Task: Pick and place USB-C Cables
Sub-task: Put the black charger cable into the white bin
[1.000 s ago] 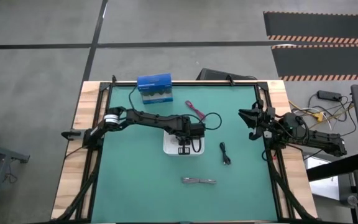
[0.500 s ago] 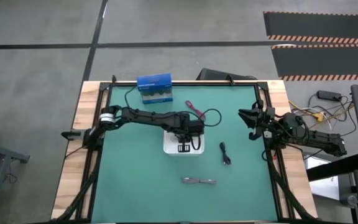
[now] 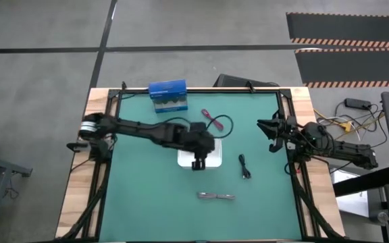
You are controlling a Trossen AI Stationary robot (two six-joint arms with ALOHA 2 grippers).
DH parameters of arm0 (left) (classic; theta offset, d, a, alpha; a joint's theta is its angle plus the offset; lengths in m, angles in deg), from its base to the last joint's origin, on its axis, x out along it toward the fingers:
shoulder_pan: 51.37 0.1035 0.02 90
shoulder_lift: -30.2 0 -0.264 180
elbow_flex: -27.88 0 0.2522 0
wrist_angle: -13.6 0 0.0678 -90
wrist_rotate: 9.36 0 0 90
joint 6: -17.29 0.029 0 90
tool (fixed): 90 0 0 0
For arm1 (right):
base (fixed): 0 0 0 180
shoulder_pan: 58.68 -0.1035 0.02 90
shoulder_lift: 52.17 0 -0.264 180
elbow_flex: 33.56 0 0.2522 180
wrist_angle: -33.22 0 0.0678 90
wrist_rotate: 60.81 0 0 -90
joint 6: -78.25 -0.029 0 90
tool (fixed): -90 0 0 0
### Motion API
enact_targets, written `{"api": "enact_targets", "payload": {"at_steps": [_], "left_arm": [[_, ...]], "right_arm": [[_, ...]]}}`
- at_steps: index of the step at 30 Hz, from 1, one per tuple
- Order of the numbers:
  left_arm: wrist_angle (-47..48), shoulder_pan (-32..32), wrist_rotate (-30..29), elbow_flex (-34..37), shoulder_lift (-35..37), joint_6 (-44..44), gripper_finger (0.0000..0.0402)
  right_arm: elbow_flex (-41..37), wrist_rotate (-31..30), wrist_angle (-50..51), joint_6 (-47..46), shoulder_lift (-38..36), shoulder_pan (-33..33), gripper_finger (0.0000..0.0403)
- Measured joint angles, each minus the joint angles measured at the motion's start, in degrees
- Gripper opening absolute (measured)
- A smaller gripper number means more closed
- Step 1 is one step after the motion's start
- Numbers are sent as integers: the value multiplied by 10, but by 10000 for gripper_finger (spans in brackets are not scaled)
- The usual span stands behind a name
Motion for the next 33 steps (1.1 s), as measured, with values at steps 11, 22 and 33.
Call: {"api": "enact_targets", "payload": {"at_steps": [11,22,33], "left_arm": [[-257,-32,-5,246,170,7,73],[-434,-27,-117,380,252,91,73],[-437,-27,-124,391,302,136,73]], "right_arm": [[0,28,1,-83,39,-1,59],[0,62,-105,-162,97,-47,59],[15,61,-90,-307,176,-116,59]]}}
